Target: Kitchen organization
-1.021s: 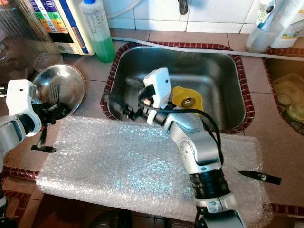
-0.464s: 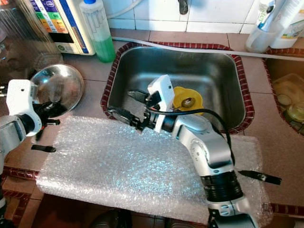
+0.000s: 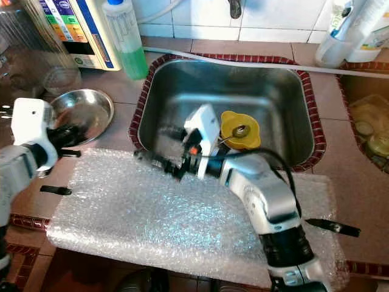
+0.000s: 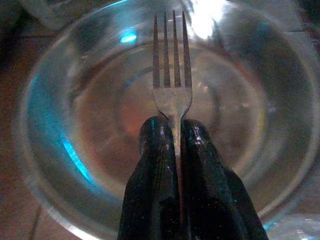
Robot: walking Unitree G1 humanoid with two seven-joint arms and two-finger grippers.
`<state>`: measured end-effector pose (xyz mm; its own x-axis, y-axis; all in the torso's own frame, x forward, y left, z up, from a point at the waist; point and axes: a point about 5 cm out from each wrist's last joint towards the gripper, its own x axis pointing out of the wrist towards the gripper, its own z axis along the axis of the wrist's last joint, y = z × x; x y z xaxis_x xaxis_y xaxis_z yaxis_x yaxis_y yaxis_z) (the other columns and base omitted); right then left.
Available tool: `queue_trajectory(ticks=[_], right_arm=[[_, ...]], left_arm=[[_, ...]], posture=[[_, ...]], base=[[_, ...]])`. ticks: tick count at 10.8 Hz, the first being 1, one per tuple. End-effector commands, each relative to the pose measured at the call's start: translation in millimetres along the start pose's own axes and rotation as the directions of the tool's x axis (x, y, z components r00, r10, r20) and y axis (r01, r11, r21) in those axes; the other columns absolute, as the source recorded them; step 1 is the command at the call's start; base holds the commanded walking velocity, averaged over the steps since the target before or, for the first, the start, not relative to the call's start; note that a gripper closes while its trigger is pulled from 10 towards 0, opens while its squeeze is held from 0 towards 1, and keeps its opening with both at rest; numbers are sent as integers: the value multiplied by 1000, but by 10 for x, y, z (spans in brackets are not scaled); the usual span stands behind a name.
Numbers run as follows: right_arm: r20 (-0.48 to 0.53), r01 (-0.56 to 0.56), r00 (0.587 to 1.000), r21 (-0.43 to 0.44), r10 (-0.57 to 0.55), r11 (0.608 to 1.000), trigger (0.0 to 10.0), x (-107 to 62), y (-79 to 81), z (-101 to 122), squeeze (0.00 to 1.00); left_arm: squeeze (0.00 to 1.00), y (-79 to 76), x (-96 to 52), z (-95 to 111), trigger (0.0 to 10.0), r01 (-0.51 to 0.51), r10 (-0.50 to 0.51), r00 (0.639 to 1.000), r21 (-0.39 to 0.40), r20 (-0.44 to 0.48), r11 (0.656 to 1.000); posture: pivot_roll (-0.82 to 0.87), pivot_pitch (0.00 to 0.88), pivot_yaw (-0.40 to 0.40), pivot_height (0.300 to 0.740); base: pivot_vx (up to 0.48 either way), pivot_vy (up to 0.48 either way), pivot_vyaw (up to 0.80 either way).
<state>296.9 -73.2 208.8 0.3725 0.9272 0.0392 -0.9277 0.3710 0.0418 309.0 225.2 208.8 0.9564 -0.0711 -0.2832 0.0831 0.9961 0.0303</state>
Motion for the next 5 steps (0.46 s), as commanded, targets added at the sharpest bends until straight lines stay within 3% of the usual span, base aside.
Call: queue_trajectory(ticks=[1,4,5], right_arm=[[-2,-28,1000,-47,28,998,10000,11,54,35,0],[7,-24,1000,-55,24,998,10000,31,53,43,0],[10,-16,1000,-62,17,998,10000,31,41,50,0]], left_arm=[[0,3,-24,22,0,-21,21,999,13,33,1000],[0,-26,-15,36,0,-15,15,998,-3,59,1000],[0,-17,-26,117,0,-22,24,994,-19,110,1000]], posture=[[-36,235,65,740],[-35,225,64,740],[-34,222,63,740]], base=[[0,0,0],[0,0,0],[0,0,0]])
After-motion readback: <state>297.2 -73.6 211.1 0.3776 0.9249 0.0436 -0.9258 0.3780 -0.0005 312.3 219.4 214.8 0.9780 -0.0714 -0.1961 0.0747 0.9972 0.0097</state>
